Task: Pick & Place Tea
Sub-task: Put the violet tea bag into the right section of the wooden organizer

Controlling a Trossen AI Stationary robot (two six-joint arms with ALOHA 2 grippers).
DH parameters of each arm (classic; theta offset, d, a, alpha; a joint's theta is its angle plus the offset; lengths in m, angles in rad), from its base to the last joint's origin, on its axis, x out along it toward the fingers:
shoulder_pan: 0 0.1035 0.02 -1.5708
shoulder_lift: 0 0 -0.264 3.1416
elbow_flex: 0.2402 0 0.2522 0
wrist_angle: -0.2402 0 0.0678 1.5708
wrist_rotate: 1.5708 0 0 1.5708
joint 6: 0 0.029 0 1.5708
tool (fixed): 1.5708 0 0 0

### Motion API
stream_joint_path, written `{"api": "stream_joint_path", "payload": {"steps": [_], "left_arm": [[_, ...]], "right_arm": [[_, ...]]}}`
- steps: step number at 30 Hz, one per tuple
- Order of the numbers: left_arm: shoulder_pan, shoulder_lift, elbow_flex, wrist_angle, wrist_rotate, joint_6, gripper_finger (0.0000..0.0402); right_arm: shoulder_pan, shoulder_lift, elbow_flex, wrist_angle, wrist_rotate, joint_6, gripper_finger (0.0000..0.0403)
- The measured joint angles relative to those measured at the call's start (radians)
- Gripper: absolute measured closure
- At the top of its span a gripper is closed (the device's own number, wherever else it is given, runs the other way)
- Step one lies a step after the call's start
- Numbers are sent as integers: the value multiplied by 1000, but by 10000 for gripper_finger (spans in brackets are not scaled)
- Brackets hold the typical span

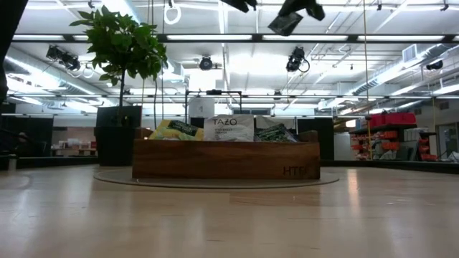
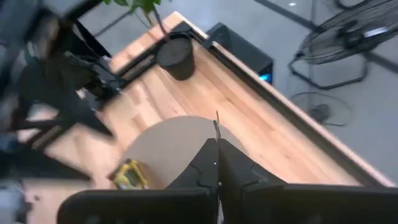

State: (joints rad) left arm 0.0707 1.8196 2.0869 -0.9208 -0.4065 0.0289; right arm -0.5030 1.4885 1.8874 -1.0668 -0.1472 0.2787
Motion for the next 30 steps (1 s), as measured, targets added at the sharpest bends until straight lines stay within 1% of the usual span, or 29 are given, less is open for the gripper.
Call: {"api": "stream_joint_path", "payload": {"steps": [3,11,14,17,20,22,25,28,30], "left_arm": [[23,-24,0,15,-4,-19,193],[58,-57,0,60,0,-38,193],[55,-58,-12,86,11,-61,193],[33,-75,-120,214,20,-95,193],[2,-107,-279,390,29,-109,193],[-12,-144,-380,496,31,-116,193],[-19,-214,-519,656,31,-137,193],[-9,-305,-656,803,29,-176,193],[3,-378,-755,898,61,-203,193]], "right_arm": [[1,-36,0,-30,36,-33,403],[22,-107,0,-49,41,-99,403],[35,-127,0,-62,65,-125,403],[39,-144,0,-82,87,-144,403],[39,-158,-9,-82,87,-161,403],[39,-174,-37,-64,67,-178,403],[40,-210,-119,3,-38,-202,403],[41,-253,-233,109,-136,-188,403],[40,-283,-317,207,-176,-161,403]]}}
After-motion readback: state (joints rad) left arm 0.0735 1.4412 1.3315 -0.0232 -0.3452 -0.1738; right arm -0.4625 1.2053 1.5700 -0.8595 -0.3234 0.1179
